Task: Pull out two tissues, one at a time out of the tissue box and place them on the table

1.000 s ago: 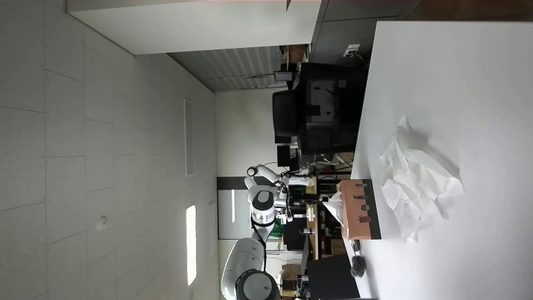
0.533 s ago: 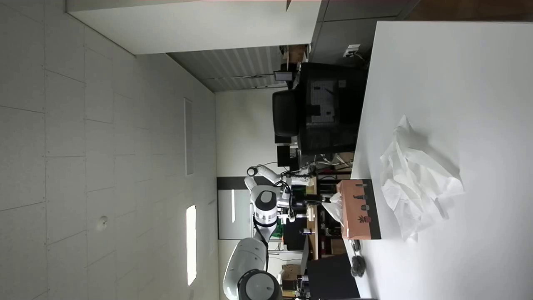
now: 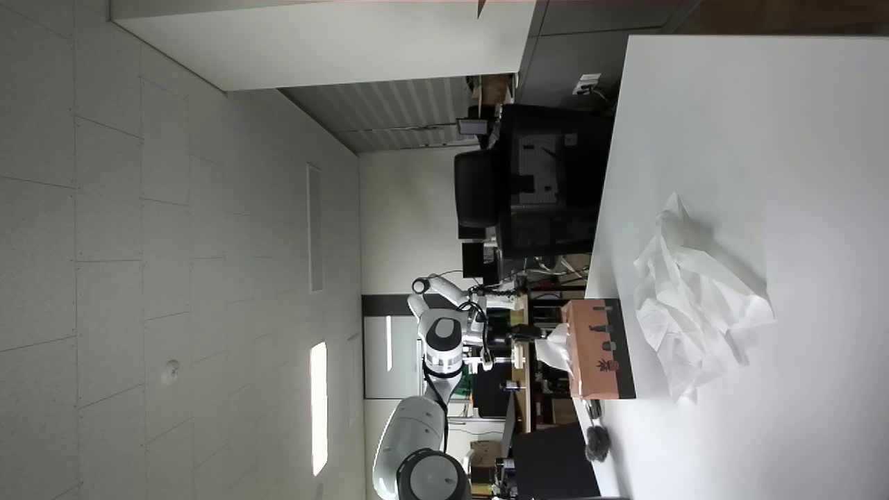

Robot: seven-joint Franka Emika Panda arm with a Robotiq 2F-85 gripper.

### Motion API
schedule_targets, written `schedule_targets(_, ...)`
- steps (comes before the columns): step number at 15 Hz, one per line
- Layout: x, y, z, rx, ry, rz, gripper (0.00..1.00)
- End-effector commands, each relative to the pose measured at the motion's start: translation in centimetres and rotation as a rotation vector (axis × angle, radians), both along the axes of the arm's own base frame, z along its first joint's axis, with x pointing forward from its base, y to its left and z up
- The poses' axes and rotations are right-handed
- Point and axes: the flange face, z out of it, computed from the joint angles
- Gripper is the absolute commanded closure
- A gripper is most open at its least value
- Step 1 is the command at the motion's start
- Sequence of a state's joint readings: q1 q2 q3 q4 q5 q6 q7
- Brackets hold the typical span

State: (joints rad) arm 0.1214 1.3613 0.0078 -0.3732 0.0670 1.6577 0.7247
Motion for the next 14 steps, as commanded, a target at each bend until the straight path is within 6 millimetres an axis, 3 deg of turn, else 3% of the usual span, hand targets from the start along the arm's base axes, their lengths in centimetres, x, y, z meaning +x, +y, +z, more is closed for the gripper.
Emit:
schedule_targets(1,0.1,-0.4,0.6,0.017,-0.002,-0.001,0.88)
schedule_targets(3,0.2,-0.8,1.3,0.004,-0.01,-0.005,0.99)
schedule_targets(8,0.3,-2.4,4.2,-0.015,-0.016,-0.022,1.0)
schedule_targets(14,0.3,-4.9,9.3,-0.027,-0.044,-0.048,1.0)
